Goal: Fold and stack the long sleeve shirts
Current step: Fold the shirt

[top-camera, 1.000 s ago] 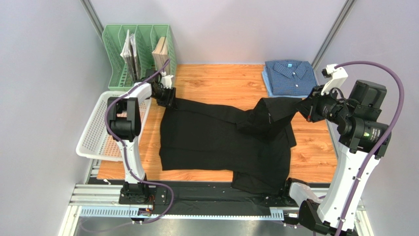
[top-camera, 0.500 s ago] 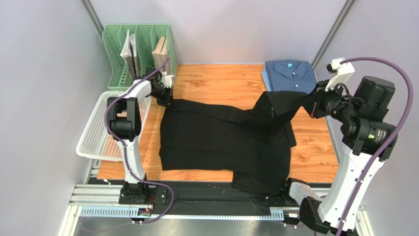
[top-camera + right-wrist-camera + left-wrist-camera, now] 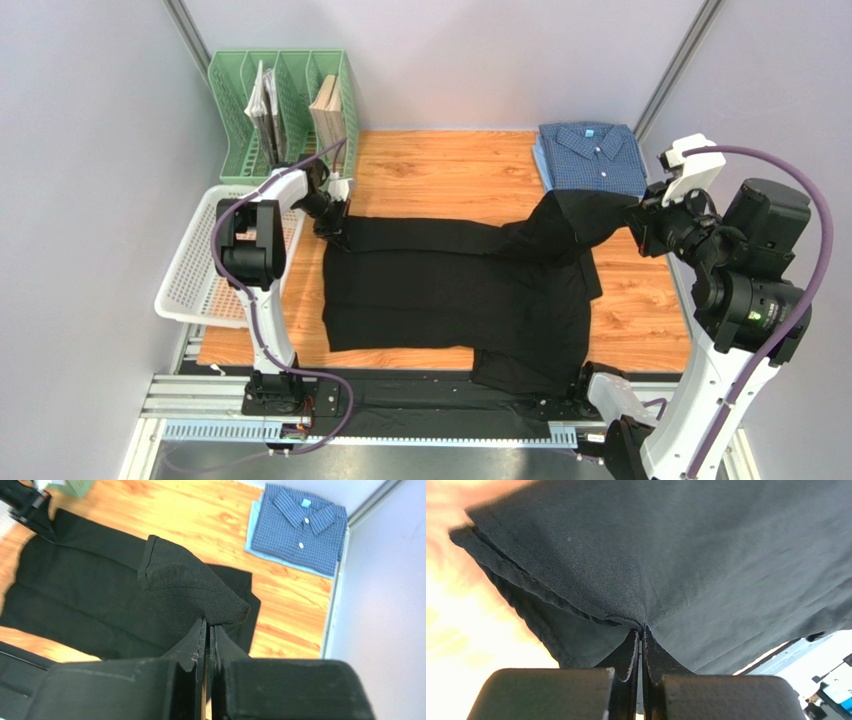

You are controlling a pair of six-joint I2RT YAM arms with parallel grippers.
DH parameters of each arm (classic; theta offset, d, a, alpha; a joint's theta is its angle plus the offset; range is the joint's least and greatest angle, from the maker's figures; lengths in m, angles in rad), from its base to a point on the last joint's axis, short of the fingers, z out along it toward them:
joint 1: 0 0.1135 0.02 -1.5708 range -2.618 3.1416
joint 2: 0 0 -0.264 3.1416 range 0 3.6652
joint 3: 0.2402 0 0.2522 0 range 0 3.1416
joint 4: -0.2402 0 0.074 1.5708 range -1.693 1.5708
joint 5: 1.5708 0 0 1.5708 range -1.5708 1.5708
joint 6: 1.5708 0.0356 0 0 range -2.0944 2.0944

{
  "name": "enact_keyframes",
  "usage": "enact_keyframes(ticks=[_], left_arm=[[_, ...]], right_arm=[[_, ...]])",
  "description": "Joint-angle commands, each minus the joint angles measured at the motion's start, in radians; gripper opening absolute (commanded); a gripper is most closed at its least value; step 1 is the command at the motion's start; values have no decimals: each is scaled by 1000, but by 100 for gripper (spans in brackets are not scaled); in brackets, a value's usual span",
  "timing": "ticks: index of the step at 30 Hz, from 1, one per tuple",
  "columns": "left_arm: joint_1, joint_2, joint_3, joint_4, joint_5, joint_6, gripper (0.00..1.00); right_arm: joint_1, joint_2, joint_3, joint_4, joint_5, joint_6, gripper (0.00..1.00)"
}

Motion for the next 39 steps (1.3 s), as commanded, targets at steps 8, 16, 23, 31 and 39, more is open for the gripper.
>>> enact_keyframes(ticks=[8, 16, 23, 31, 39], left_arm=[[-5, -150, -25, 78, 41, 64, 31], [-7, -410, -116, 173, 110, 189, 50], [-5, -530, -193, 239, 156, 229, 64], [-4, -386, -99, 188, 143, 227, 62], [-24, -177, 69, 136, 7, 276, 57]], right_arm=[[5, -60, -225, 5, -101, -55, 0], [116, 42, -320, 183, -221, 71, 0], [454, 121, -485, 352, -143, 145, 0], [589, 395, -311, 150, -162, -22, 89], [24, 630, -265, 178, -100, -125, 57]])
